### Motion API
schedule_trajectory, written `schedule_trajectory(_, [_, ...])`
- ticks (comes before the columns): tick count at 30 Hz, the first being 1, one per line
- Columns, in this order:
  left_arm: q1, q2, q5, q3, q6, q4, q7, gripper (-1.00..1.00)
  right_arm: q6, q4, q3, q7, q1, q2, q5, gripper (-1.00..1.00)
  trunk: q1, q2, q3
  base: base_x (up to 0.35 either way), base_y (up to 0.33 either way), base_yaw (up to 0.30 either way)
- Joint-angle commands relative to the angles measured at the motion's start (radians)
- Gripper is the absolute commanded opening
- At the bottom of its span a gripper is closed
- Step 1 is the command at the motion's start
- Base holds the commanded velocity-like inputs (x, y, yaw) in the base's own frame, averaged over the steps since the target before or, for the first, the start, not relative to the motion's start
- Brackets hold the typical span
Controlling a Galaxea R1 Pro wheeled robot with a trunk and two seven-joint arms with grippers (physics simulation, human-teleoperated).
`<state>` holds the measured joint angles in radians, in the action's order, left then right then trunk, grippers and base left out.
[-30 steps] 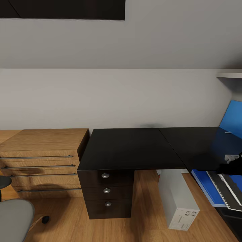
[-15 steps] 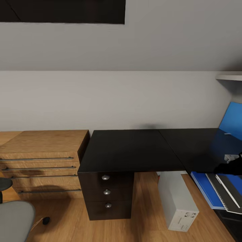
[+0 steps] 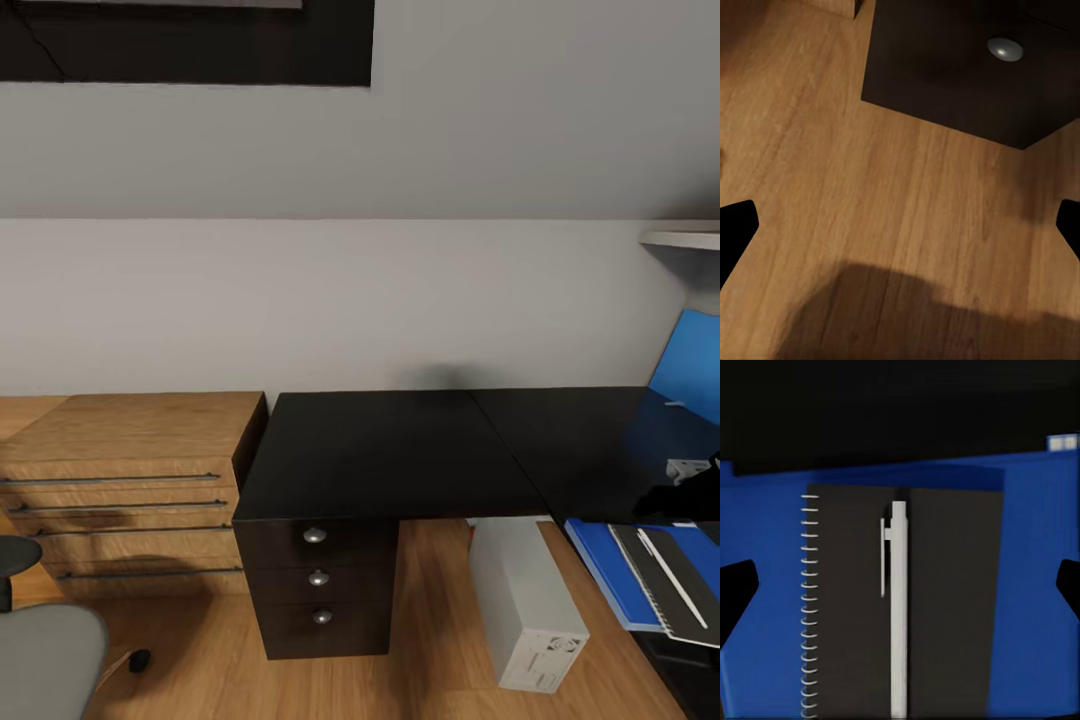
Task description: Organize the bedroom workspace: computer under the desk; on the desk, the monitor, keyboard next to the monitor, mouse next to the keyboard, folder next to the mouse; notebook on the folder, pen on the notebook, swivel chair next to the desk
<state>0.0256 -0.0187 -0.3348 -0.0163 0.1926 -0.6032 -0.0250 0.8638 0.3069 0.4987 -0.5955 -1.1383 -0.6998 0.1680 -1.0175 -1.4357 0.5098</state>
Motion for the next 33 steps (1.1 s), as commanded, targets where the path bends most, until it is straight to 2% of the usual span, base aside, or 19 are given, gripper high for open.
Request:
schedule_trajectory(1, [0.001,0.000,-0.011,-0.002,0.003,0.001,-0.003,1.00,0.005,0.001,0.008,0.001,-0.001,-0.001,0.010,1.00,0.004,0.007,-0.002,0.000,0.000,0.000])
schedule_trajectory(3, [0.001,0.000,-0.011,-0.003,0.003,0.001,-0.003,1.00,0.005,0.001,0.007,0.001,-0.001,-0.001,0.010,1.00,0.012,0.021,-0.008,0.000,0.000,0.000])
schedule_trajectory(7, [0.001,0.000,-0.012,-0.003,0.002,0.001,-0.003,1.00,0.005,0.001,0.001,0.001,-0.001,-0.001,0.016,1.00,0.012,0.021,-0.008,0.000,0.000,0.000])
schedule_trajectory(14, [0.001,0.000,-0.012,-0.003,0.002,0.002,-0.002,1.00,0.011,0.003,-0.033,-0.001,-0.001,0.001,0.032,1.00,0.012,0.021,-0.008,0.000,0.000,0.051])
schedule_trajectory(33, [0.001,0.000,-0.013,-0.001,0.003,0.002,-0.003,1.00,0.005,0.006,-0.039,0.000,0.000,0.006,0.037,1.00,0.012,0.021,-0.001,0.000,0.000,0.245])
